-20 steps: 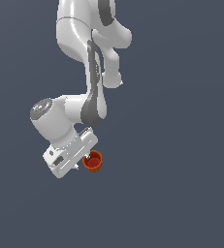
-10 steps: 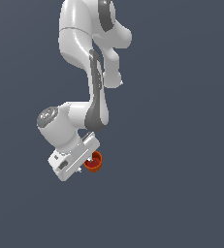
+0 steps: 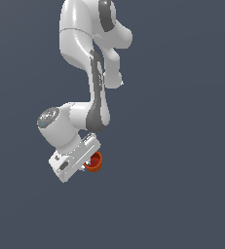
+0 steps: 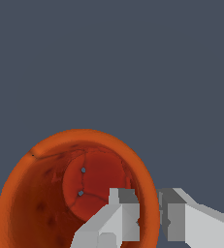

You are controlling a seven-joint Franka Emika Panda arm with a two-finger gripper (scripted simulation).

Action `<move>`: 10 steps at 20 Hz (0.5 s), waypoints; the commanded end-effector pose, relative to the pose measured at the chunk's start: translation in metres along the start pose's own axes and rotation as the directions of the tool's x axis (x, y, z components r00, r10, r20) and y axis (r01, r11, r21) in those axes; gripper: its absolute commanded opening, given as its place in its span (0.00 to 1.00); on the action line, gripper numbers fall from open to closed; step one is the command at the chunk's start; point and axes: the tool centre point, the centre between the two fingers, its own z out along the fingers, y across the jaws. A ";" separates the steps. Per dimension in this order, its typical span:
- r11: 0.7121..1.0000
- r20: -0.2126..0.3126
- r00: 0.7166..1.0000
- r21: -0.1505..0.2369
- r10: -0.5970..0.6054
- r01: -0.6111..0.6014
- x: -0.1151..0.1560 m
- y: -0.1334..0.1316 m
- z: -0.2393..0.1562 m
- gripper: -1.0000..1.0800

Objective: Pick up the object and move it to a goal position.

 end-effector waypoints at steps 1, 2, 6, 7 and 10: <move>1.000 0.000 1.000 0.000 0.000 0.000 0.000 0.000 0.000 0.00; 1.000 0.000 1.000 0.000 0.000 0.000 0.000 0.000 0.000 0.00; 1.000 0.000 1.000 0.000 0.000 0.000 0.002 -0.002 -0.006 0.00; 1.000 0.000 1.000 0.000 0.000 0.000 0.003 -0.003 -0.008 0.00; 1.000 0.001 1.000 0.000 0.000 0.000 0.007 -0.008 -0.020 0.00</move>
